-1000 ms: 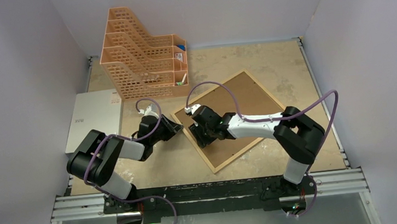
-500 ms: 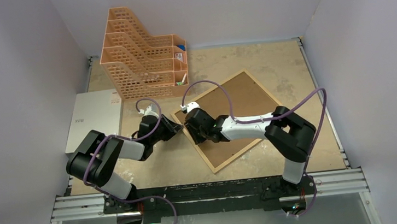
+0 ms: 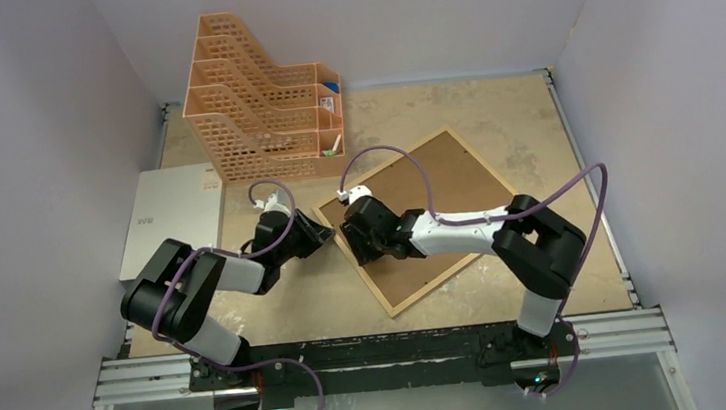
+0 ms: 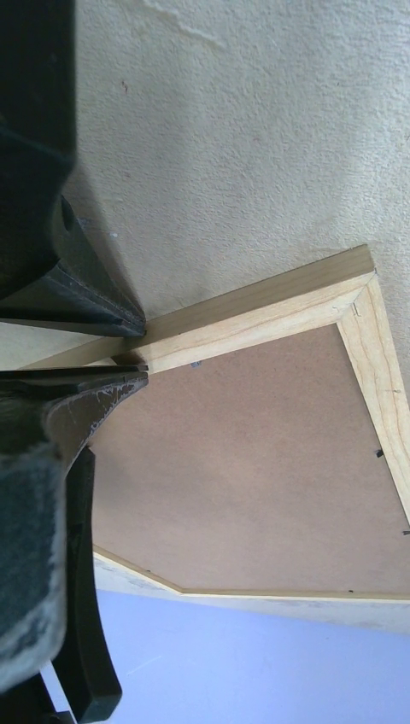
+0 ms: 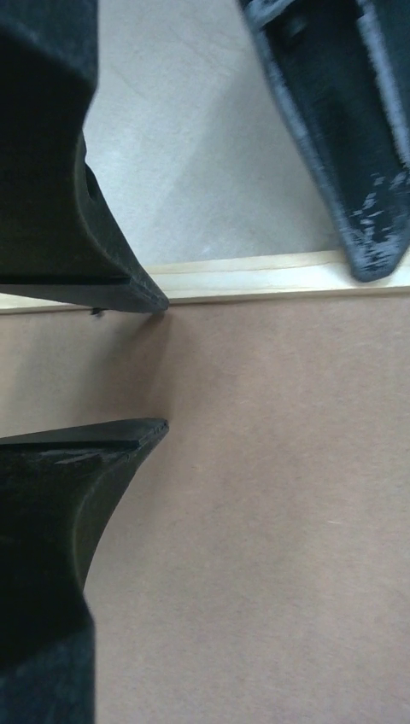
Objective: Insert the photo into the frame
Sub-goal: Install the photo frame at the center of the board.
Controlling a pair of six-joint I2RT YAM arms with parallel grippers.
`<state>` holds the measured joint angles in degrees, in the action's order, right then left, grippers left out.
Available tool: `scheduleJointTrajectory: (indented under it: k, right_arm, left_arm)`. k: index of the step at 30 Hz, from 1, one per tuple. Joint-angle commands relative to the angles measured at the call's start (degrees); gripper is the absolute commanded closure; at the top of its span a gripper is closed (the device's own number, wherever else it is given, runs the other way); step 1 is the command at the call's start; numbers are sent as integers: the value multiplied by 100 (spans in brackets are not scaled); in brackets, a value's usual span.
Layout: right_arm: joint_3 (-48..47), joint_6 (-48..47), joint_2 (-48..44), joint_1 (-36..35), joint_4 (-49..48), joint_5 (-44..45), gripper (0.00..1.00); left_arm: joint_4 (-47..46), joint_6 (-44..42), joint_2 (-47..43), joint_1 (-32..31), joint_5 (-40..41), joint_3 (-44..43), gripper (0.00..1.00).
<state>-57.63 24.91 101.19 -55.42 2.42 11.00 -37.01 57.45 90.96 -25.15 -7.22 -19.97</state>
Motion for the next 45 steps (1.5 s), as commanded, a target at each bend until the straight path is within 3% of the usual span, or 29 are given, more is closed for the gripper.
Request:
scheduleJointTrajectory:
  k: [1, 34, 45]
  right_arm:
    - [226, 264, -86, -74, 1455, -275, 47]
    - [612, -548, 94, -129, 1181, -863, 50]
    - [628, -350, 384, -275, 1403, -590, 54]
  left_arm:
    - [1948, -502, 434, -25, 373, 424, 75]
    - [1909, -467, 453, -25, 431, 455, 76]
    - [1948, -468, 410, -25, 469, 423, 76]
